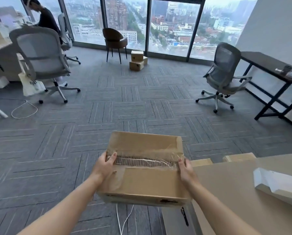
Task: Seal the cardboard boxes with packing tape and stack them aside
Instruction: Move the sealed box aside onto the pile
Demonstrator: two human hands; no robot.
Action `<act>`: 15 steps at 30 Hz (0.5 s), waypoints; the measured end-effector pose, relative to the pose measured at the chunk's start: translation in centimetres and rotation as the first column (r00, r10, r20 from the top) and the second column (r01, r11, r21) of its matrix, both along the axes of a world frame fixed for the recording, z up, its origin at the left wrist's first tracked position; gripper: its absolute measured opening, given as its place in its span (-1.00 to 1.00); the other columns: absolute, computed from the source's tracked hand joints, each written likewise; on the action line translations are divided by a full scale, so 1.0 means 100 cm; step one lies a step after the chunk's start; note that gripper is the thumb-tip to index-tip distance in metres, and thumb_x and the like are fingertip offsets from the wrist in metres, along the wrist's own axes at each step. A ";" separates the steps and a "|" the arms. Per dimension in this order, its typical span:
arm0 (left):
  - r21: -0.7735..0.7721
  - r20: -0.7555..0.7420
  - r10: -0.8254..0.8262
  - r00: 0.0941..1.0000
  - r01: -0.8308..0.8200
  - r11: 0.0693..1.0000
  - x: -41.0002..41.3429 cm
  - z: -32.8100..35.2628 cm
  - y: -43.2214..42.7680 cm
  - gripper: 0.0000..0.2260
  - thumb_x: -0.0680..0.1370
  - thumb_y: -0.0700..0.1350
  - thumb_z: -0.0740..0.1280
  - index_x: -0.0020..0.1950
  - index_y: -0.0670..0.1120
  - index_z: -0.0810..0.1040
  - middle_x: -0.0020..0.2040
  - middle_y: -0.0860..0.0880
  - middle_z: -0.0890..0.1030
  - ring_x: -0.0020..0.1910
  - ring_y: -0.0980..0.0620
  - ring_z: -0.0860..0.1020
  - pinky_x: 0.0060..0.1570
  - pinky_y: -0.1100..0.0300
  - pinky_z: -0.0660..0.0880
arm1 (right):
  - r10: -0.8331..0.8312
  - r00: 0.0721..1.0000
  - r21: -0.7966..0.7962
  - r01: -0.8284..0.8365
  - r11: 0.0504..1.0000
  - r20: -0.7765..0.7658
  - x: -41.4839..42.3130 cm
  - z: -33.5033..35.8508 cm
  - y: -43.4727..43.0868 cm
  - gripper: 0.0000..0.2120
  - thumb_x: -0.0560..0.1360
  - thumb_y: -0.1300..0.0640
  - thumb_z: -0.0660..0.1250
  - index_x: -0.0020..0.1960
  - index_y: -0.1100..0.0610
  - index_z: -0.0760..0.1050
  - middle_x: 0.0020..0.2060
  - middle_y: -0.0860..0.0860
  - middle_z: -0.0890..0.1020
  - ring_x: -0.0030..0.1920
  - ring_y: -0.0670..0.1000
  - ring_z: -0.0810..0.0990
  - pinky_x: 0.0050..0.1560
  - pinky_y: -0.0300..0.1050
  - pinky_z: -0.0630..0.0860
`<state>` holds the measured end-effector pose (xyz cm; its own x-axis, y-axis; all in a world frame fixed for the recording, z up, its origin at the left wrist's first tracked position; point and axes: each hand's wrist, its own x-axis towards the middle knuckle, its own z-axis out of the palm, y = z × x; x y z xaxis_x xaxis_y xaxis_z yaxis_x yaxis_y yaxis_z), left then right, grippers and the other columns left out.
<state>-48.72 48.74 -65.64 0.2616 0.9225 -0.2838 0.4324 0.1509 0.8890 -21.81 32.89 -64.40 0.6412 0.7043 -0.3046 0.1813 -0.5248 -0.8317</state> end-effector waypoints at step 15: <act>-0.037 -0.052 0.173 0.983 -0.175 0.984 0.075 -0.034 0.196 -0.69 0.64 0.09 0.25 0.26 -0.07 0.53 0.07 0.01 0.66 0.10 -0.05 0.60 -0.05 0.17 0.49 | 0.162 0.987 -0.035 -0.162 0.986 -0.013 0.091 -0.037 0.246 -0.49 0.67 -0.08 0.03 0.54 0.15 0.18 0.46 0.07 0.35 0.46 0.11 0.31 0.40 -0.01 0.22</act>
